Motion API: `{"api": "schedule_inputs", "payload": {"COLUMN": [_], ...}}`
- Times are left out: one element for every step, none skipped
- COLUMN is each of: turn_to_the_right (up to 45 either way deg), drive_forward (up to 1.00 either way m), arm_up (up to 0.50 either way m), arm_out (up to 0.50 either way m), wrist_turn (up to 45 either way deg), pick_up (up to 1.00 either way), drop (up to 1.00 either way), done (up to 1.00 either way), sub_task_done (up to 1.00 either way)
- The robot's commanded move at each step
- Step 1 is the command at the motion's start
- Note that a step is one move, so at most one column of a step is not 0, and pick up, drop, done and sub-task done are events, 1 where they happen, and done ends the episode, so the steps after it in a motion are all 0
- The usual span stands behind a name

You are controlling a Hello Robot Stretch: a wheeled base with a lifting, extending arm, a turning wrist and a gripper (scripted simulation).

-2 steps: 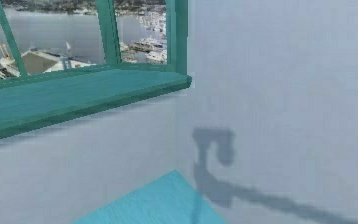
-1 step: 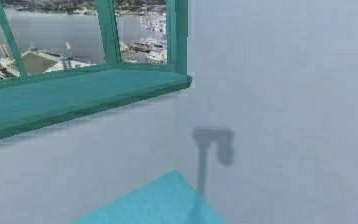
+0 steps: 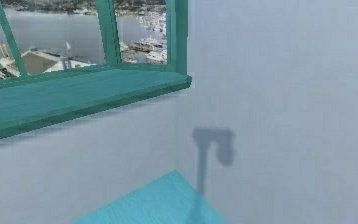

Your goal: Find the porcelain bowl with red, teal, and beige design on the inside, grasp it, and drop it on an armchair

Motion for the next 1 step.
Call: {"api": "schedule_inputs", "payload": {"turn_to_the_right": [0.0], "drive_forward": [0.00], "arm_up": [0.10], "arm_out": [0.00], "wrist_turn": [0.0], "pick_up": [0.00], "drop": [0.00], "done": [0.00], "sub_task_done": [0.00]}}
